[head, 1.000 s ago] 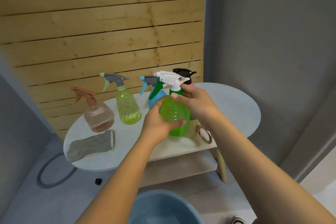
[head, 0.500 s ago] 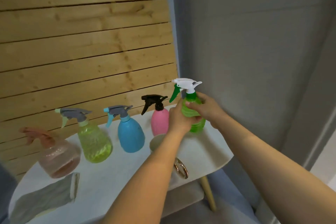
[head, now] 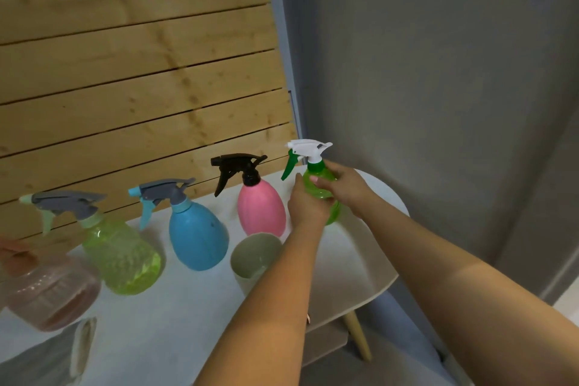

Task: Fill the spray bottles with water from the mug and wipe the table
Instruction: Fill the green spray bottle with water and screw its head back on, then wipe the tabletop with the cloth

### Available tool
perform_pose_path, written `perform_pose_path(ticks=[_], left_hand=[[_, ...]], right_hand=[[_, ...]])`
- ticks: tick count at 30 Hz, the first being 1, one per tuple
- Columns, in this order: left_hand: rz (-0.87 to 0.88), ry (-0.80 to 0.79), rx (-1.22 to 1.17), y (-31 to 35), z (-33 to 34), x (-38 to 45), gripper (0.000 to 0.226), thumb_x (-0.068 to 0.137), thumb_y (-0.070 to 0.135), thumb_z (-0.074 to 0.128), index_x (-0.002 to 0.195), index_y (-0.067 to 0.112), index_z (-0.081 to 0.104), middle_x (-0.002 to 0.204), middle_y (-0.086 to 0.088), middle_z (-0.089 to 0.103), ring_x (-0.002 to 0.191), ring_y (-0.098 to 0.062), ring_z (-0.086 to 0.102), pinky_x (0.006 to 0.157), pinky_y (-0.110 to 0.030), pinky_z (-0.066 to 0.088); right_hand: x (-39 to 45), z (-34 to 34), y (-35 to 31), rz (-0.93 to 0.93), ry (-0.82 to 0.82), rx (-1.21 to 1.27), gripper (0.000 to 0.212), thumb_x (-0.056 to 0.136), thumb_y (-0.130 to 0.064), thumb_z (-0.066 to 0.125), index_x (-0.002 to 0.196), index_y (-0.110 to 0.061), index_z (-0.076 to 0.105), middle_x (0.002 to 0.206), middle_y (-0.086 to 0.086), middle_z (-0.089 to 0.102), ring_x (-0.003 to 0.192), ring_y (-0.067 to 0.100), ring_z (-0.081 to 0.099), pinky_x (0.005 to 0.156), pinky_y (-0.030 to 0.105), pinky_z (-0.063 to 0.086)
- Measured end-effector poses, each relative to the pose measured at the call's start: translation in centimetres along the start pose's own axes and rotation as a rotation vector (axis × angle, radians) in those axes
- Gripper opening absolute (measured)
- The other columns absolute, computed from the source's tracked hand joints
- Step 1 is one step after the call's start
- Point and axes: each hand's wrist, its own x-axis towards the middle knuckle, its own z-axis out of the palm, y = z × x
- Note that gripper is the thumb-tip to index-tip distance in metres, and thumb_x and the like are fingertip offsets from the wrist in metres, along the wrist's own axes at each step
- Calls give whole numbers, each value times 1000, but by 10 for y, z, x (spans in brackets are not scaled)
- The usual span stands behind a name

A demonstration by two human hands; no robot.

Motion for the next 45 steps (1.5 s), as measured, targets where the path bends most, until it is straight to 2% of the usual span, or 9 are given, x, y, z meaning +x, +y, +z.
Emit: perform_pose_path(ticks=[3, 10, 15, 21, 27, 32, 37, 42, 45], left_hand=[[-19, 10, -49, -3, 1, 0, 65, 79, 31, 62, 138, 15, 40, 126, -8, 59, 115, -31, 56, 98, -43, 46], [-101, -7, 25, 10, -13, -25, 82, 86, 22, 64, 150, 8, 13, 145, -11, 42, 130, -29, 44, 103, -36, 40], [-5, 16, 67, 30, -49, -77, 47, 93, 15, 56, 136, 6, 40, 136, -14, 50, 122, -30, 50, 90, -29, 40], [46, 70, 68, 10, -122, -147, 38, 90, 11, 46, 127, 15, 53, 124, -9, 55, 108, -25, 54, 91, -34, 47], [-16, 149, 18, -49, -190, -193, 24, 90, 12, 54, 113, 17, 61, 107, -2, 61, 87, -15, 57, 82, -27, 46], [-136, 231, 119, -113, -239, -207, 28, 88, 10, 54, 115, 11, 61, 114, -6, 62, 107, -21, 58, 87, -21, 39], [-211, 335, 497, -173, -275, -202, 39, 90, 30, 51, 126, 16, 53, 134, -13, 48, 126, -32, 42, 104, -38, 34], [-341, 216, 757, -210, -310, -180, 75, 90, 64, 32, 151, 27, 10, 158, -18, -8, 144, -37, -12, 113, -56, -9], [-397, 162, 837, -236, -323, -168, 85, 81, 79, 25, 150, 35, 1, 158, -16, -10, 142, -39, -18, 107, -60, -16]], right_hand=[[1, -2, -2, 21, -48, -12, 48, 91, -23, 61, 137, -25, 48, 122, 3, 61, 106, 18, 60, 73, 20, 48], [-19, -6, -13, 51, 32, -151, 55, 92, -34, 57, 143, -23, 38, 146, 2, 42, 134, 20, 38, 105, 30, 32], [-67, -1, -33, 8, 73, -144, 44, 93, -30, 56, 135, -16, 51, 136, 2, 53, 127, 20, 48, 107, 36, 36], [-148, 31, -67, -54, 13, -101, 33, 94, -21, 55, 125, -14, 60, 126, 1, 60, 116, 14, 53, 86, 17, 35], [-192, 100, -72, -58, -134, -119, 29, 92, -25, 56, 119, -18, 65, 120, -2, 62, 114, 14, 55, 90, 21, 39], [-205, 163, -65, -42, -320, -209, 30, 93, -23, 56, 121, -16, 63, 124, 0, 62, 116, 11, 55, 92, 14, 36], [-197, 217, -47, -35, -447, -375, 34, 92, -26, 54, 125, -19, 60, 128, -1, 60, 117, 13, 55, 98, 21, 38], [-187, 256, -29, -146, -513, -764, 41, 94, -36, 46, 134, -29, 50, 137, -2, 52, 124, 21, 48, 104, 30, 37], [-183, 268, -23, -207, -500, -964, 42, 94, -36, 41, 135, -32, 49, 133, 8, 52, 118, 28, 50, 98, 34, 41]])
